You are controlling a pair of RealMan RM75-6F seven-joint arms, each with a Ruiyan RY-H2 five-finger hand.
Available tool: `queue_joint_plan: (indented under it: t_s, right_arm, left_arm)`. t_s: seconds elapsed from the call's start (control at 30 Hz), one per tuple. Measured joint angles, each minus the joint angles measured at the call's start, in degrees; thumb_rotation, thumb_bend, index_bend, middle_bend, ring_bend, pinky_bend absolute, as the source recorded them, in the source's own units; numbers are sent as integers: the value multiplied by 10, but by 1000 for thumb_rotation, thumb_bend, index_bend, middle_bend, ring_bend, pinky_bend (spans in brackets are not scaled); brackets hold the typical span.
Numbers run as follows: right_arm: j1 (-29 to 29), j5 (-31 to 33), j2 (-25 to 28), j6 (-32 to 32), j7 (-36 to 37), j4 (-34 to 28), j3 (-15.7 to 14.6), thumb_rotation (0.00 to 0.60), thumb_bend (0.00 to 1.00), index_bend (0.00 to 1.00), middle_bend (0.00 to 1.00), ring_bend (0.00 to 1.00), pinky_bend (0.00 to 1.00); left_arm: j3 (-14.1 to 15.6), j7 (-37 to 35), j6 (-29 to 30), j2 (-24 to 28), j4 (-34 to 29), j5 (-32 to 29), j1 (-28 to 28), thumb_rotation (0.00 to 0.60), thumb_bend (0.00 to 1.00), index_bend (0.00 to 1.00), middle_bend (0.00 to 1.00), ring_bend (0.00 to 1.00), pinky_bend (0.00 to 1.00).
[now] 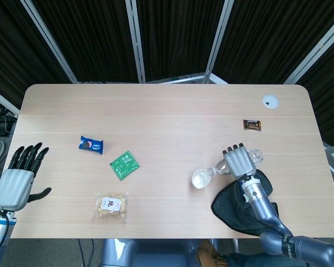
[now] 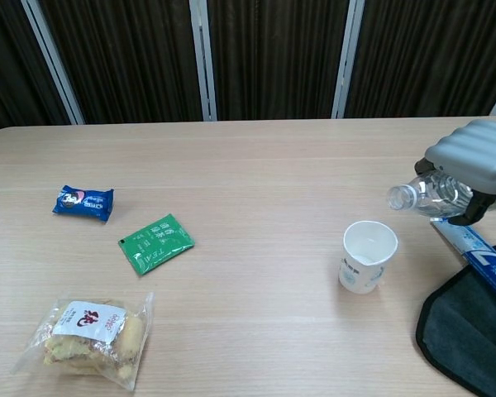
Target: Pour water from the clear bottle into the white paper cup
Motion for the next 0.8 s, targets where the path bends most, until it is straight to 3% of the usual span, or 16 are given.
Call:
queue_joint_plan:
  t_s: [0.8]
  right_arm:
    - [2,-19,-6,43,-63,-5,-15,600,426,563,675,591,460]
  left_arm:
    - [-1,2,-2,3,-5,-4,1,600,0,0,0,0,0]
